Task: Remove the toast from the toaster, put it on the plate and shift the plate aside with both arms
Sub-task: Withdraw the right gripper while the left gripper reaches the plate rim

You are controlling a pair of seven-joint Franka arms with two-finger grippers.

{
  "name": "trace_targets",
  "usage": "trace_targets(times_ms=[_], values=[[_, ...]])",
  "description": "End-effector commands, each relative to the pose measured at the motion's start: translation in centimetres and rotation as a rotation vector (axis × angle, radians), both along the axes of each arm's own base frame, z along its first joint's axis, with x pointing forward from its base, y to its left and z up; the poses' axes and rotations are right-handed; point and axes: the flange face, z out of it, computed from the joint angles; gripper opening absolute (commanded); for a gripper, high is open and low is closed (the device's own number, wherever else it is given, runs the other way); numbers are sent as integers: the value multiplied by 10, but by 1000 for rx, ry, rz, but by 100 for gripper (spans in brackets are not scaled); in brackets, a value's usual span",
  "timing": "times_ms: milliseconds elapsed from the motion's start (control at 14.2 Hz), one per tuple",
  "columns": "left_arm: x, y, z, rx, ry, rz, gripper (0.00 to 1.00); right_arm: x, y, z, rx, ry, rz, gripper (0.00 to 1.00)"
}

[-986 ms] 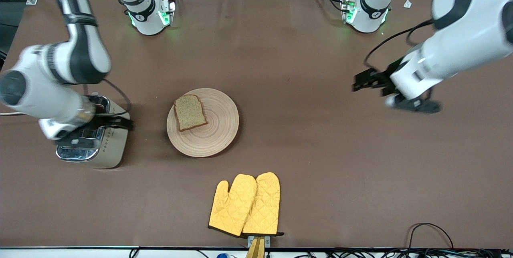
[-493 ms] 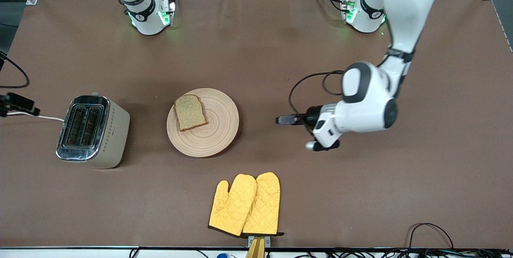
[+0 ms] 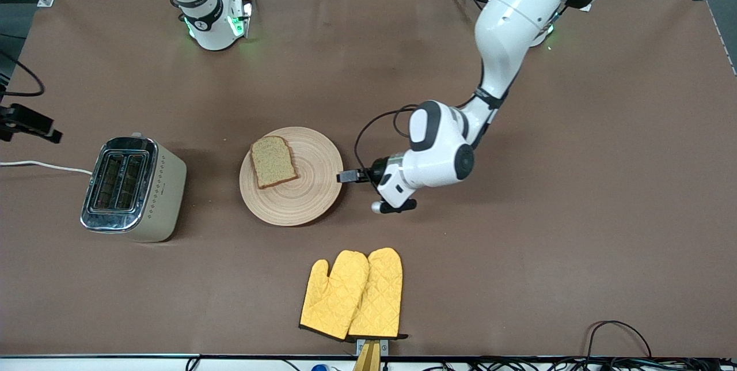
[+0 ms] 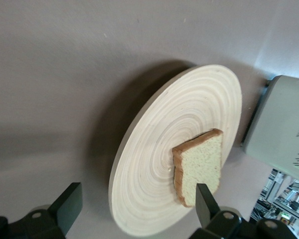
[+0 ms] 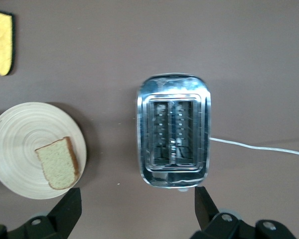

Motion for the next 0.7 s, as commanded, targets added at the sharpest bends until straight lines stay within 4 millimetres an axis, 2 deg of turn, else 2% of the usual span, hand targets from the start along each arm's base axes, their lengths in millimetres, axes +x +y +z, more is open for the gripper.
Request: trace_targets(times_ms=[0, 141, 211, 282, 352, 423, 493, 563, 634], values=[[-7, -19, -25, -42, -38, 2, 100, -7, 20, 7, -52, 1, 19, 100], [-14, -27, -36, -68, -50, -4, 99, -8, 26, 6, -51, 9, 30, 100], [-17, -29, -40, -71, -54, -5, 97, -7, 35, 6, -52, 10, 47, 100], [-19, -30, -45, -66, -69, -7, 90, -7, 38, 7, -55, 8, 51, 100], [-27, -38, -50, -62, -96, -27, 74, -6, 38, 7, -56, 2, 52, 100], [-29, -38, -59, -55, -129, -45, 48, -6, 38, 8, -57, -1, 51, 100], [-31, -38, -65, -54, -143, -64, 30, -6, 37, 8, -57, -1, 50, 100], [-30, -36, -68, -54, -151, -71, 15, -6, 35, 8, -58, -1, 45, 100], [-30, -35, -69, -55, -148, -67, 7, -6, 34, 8, -58, 1, 44, 100]])
